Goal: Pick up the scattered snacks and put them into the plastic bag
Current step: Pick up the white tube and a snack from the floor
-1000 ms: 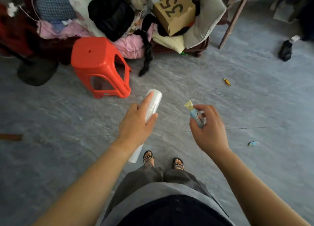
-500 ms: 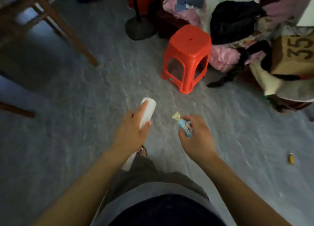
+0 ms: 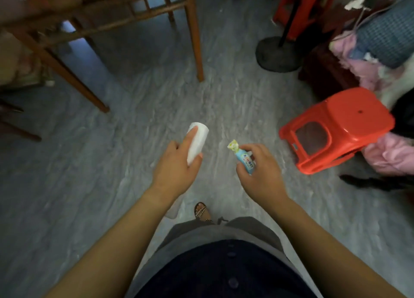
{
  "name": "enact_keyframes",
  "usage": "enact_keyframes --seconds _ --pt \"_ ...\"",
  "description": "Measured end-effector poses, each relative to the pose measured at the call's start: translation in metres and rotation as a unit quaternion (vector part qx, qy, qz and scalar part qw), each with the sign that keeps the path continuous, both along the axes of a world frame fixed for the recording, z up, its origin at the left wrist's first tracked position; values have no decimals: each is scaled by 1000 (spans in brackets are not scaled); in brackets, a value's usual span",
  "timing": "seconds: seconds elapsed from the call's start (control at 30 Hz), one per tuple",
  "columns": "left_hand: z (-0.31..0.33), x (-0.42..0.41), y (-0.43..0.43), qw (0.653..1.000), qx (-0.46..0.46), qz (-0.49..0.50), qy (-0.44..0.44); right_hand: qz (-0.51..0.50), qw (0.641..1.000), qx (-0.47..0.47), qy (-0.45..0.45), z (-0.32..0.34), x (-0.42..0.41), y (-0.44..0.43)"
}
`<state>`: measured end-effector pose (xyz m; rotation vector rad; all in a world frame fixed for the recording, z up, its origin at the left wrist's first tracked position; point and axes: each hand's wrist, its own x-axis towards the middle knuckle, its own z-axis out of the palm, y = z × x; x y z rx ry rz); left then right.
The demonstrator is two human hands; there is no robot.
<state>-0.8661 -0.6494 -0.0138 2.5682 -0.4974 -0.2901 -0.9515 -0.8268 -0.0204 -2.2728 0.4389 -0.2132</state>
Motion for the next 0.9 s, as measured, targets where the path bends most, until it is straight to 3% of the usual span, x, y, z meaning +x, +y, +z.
enact_keyframes --seconds 0.27,0.73,0.9 --pt "-1 126 54 993 15 114 17 122 992 -9 3 0 159 17" --pt "10 416 -26 986 29 161 4 186 983 -4 -7 7 486 -53" --pt "20 473 -12 971 -37 238 12 250 968 -1 7 10 567 -33"
